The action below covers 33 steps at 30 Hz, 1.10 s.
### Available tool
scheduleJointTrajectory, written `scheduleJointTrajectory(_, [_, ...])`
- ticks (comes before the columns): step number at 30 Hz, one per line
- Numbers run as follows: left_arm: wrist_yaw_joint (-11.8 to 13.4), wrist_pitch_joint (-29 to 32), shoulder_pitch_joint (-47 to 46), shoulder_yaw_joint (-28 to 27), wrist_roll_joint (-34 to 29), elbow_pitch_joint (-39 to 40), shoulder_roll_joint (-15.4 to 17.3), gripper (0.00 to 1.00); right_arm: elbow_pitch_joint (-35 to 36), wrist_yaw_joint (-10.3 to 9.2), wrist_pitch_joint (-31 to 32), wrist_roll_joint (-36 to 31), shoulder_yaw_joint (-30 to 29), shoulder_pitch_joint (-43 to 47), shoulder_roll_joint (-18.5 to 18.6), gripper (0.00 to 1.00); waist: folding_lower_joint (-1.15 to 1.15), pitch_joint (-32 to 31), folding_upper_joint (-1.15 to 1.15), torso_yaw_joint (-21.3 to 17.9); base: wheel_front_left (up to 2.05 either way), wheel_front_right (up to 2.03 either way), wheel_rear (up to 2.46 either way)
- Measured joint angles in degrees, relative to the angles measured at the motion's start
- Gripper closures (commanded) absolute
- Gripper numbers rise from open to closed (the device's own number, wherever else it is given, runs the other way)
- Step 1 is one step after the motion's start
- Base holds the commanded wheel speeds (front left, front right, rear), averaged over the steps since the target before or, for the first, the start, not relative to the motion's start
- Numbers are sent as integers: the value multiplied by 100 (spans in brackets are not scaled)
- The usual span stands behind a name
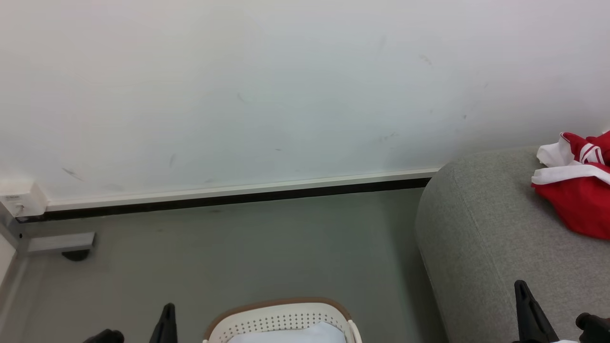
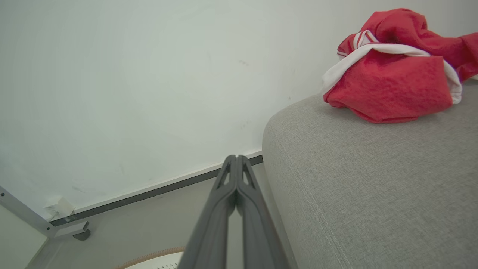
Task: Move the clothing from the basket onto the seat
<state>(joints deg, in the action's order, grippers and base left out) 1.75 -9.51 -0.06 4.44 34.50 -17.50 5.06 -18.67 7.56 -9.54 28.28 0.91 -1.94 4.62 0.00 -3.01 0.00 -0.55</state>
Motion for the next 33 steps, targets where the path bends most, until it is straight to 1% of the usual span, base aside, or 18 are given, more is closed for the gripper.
scheduleJointTrajectory(16, [-201,346,-122,-234,1308,90,-48,100,93,0,354,1422,-160,-47,-58,100,0,48,0,8,0,0,0])
scheduleJointTrajectory(33, [-382,665,-240,-449,2440,140,-86,100,194,-1,672,2662,-313,-149,-85,100,0,99,0,17,0,0,0])
